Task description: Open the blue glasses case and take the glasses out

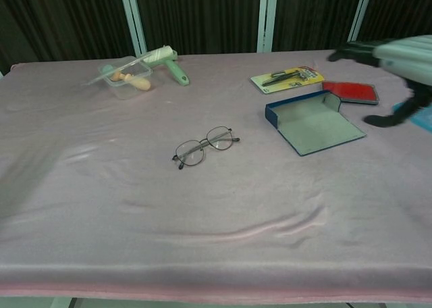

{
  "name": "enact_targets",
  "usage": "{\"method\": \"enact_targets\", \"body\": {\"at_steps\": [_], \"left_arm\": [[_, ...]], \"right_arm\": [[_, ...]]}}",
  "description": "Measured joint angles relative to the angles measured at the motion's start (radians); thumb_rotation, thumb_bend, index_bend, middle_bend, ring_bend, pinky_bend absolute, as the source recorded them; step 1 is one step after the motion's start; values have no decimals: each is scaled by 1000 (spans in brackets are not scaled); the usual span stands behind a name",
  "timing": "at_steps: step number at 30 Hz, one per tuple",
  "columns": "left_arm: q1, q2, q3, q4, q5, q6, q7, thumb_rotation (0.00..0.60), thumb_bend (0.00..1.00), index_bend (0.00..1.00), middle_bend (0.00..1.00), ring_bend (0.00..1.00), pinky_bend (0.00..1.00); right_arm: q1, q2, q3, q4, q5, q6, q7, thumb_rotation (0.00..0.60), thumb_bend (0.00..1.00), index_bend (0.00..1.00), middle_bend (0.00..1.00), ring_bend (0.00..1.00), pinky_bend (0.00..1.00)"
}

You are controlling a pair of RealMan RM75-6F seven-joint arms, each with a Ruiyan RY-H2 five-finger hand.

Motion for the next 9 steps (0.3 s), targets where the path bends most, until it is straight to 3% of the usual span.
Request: {"method": "enact_targets", "body": {"at_steps": [4,9], "left_arm": [[5,-9,6,10,17,9,7,600,435,0,0,0,10],[11,-19,3,9,15,20,47,600,435,0,0,0,10]], "right_arm": [[-199,21,-97,50,-78,206,61,600,415,0,0,0,0],[-257,40,-137,121,-128,244,129,600,416,0,0,0,0]]}}
